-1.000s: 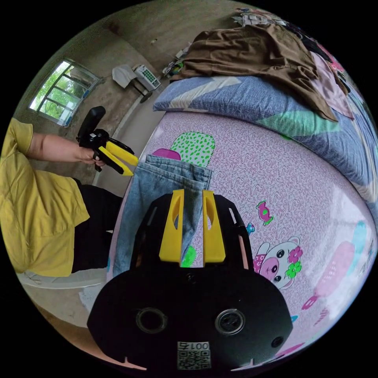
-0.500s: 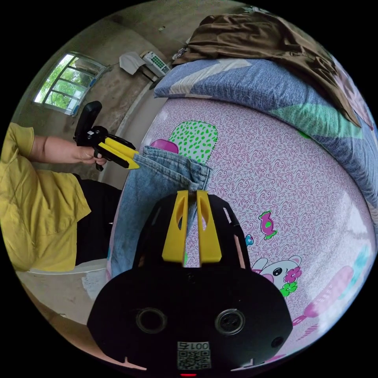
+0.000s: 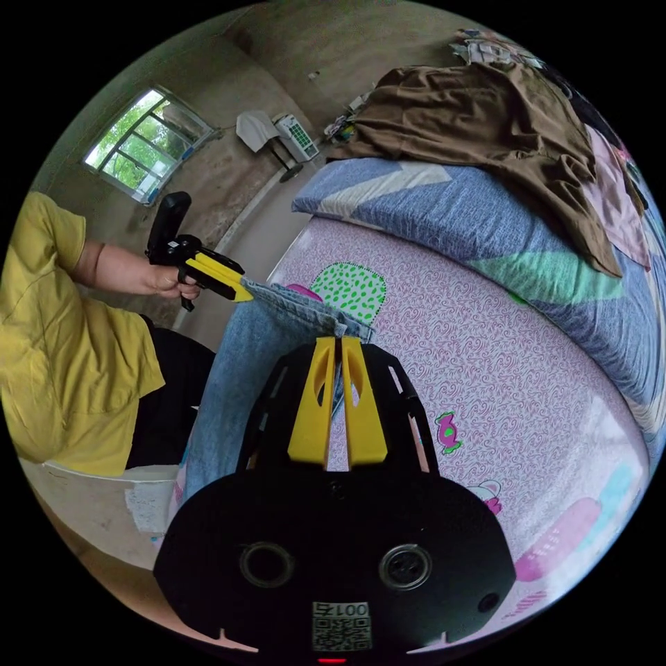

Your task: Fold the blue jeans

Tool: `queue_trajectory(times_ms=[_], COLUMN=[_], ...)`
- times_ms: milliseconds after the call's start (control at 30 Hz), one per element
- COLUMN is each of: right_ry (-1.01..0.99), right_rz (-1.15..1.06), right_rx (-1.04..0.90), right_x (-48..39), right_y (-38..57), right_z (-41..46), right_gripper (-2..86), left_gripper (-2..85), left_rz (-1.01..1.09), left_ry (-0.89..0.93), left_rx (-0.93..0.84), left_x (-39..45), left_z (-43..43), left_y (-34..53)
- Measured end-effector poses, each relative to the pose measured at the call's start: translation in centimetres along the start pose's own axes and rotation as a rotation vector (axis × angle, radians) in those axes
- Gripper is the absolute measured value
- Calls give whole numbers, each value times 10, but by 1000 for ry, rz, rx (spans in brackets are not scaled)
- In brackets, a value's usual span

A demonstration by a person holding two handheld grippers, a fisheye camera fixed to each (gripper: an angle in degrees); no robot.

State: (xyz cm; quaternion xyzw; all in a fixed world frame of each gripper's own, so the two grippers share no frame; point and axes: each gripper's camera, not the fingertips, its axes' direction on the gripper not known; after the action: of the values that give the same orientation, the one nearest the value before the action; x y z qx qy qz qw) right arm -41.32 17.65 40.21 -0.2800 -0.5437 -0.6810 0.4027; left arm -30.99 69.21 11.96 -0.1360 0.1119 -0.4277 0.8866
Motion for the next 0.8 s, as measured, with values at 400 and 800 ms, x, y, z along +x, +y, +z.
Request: queue_trajectory(times_ms=[400,800], right_ry=[4,-218], right_rz=[56,112], right_rx=[-3,-41], right_x=[42,111], right_y=[-26,-36], right_z=[24,19], right_gripper=[51,109], left_gripper=[6,53], left_rz=[-129,-183], left_ry=[14,156], left_rx=[18,26], left_x=[-41,-74], left_z=[17,18], left_y=[7,30])
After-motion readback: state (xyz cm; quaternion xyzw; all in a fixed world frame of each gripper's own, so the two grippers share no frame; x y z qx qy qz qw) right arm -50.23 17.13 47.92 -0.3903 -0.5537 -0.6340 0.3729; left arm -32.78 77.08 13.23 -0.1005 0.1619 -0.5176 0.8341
